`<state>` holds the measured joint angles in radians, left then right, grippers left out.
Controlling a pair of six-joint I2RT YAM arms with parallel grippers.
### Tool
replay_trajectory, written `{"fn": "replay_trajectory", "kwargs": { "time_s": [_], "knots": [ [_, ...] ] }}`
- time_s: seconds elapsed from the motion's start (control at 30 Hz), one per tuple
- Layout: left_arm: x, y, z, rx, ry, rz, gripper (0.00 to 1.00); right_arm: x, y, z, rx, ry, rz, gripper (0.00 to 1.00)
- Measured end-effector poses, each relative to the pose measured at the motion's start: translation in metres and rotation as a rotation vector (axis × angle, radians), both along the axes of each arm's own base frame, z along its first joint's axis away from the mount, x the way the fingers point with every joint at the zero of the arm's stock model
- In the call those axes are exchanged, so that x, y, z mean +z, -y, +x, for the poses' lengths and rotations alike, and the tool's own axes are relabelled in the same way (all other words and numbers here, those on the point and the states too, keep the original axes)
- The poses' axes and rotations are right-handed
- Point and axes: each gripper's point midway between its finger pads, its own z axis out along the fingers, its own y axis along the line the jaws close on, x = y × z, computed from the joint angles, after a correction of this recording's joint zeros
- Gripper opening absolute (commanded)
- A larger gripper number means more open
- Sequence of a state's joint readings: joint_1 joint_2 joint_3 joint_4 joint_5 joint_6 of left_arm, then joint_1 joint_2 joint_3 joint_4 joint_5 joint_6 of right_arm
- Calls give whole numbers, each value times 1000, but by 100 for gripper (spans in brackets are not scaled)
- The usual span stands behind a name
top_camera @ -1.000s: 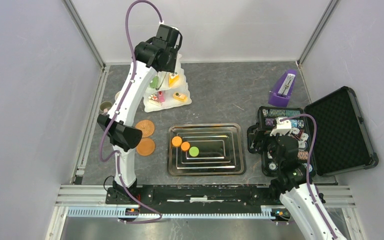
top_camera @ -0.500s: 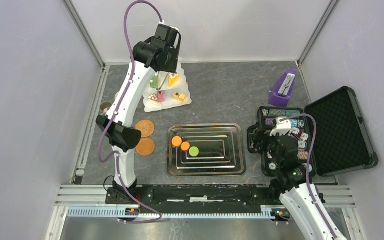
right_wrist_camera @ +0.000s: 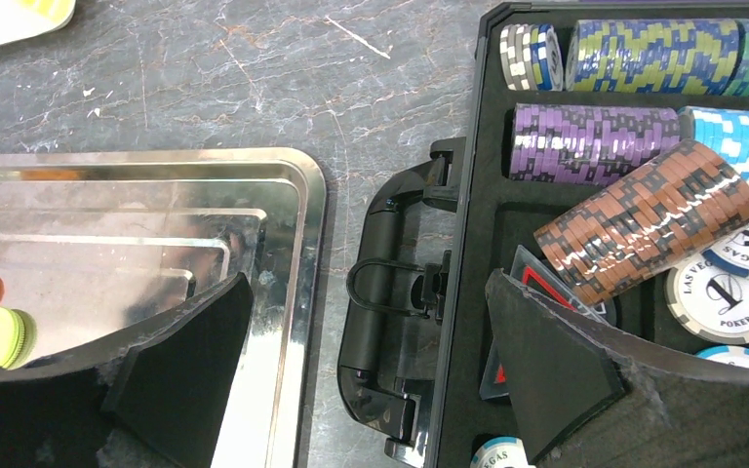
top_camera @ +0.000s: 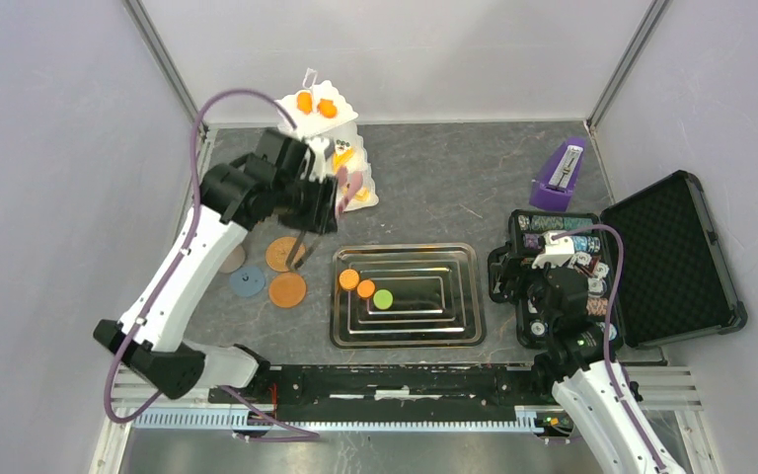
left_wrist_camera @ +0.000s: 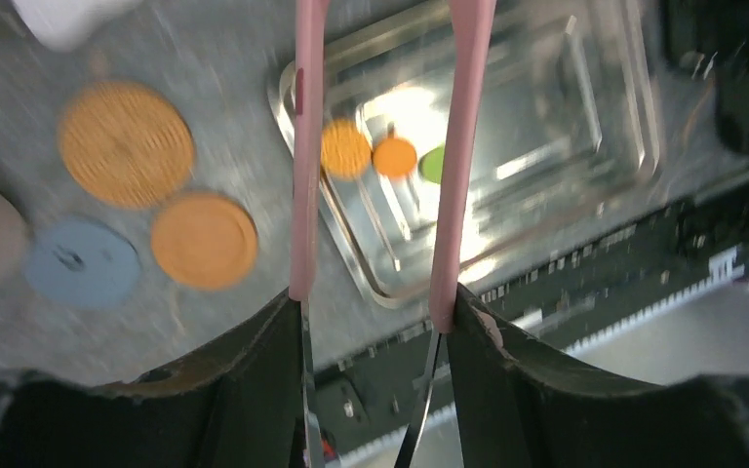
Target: Serve the afternoon tea
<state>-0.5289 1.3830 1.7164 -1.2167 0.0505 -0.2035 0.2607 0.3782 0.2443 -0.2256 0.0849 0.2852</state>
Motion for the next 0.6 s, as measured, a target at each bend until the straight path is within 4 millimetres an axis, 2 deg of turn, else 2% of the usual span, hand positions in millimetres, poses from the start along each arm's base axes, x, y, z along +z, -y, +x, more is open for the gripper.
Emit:
{"fn": "replay_trajectory", "kwargs": {
  "time_s": [0.07, 0.17, 0.23, 0.3, 0.37, 0.43, 0.6],
  "knots": [
    [-32, -7, -28, 5, -112, 7, 59, -2, -1, 0, 5, -5, 3, 98],
    [-92, -16, -69, 32, -330, 38, 59, -8, -3, -1, 11, -23, 5, 98],
    [-124, -16, -93, 49, -458, 49, 59, -11, -3, -2, 14, -30, 6, 98],
    [-147, -16, -117, 56, -546, 87, 60, -12, -3, -2, 15, -30, 9, 98],
    [-157, -14, -132, 38, -575, 127, 61, -14, -4, -3, 15, -29, 14, 98],
    [-161, -13, -136, 22, -559, 161, 61, -14, -4, -3, 14, -26, 18, 98],
    [-170, -14, -122, 59, -520, 207, 63, -14, -4, -3, 13, -26, 25, 98]
  ]
}}
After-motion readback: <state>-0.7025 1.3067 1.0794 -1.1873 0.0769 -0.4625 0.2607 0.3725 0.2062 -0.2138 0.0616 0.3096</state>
